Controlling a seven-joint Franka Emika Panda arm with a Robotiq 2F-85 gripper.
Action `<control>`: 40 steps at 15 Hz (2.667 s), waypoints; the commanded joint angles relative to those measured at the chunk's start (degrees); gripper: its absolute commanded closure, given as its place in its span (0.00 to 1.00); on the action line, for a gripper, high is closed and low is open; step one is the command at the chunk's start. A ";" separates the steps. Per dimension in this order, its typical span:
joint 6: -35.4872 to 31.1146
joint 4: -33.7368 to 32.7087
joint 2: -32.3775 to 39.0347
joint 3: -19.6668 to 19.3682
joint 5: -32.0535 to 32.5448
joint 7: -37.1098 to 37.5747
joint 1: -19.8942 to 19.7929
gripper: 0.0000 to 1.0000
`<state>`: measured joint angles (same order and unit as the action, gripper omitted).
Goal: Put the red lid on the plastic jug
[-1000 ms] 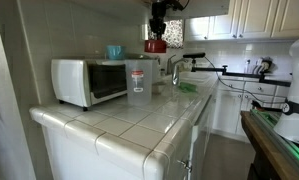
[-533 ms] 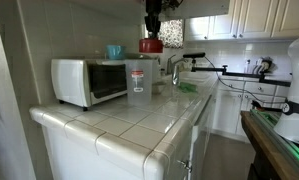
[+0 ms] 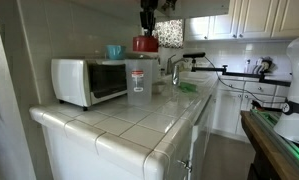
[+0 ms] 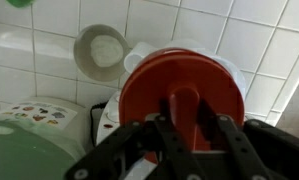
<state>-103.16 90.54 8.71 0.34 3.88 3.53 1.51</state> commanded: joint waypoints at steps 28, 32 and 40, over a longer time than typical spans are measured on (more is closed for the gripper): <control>-14.86 8.39 -1.23 2.40 3.85 -11.14 1.40 0.92; -15.21 7.93 -1.36 2.43 5.11 -10.90 1.53 0.92; -15.14 8.28 -1.22 2.34 4.65 -10.62 1.28 0.92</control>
<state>-118.22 98.28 7.77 2.76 8.55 -5.71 2.95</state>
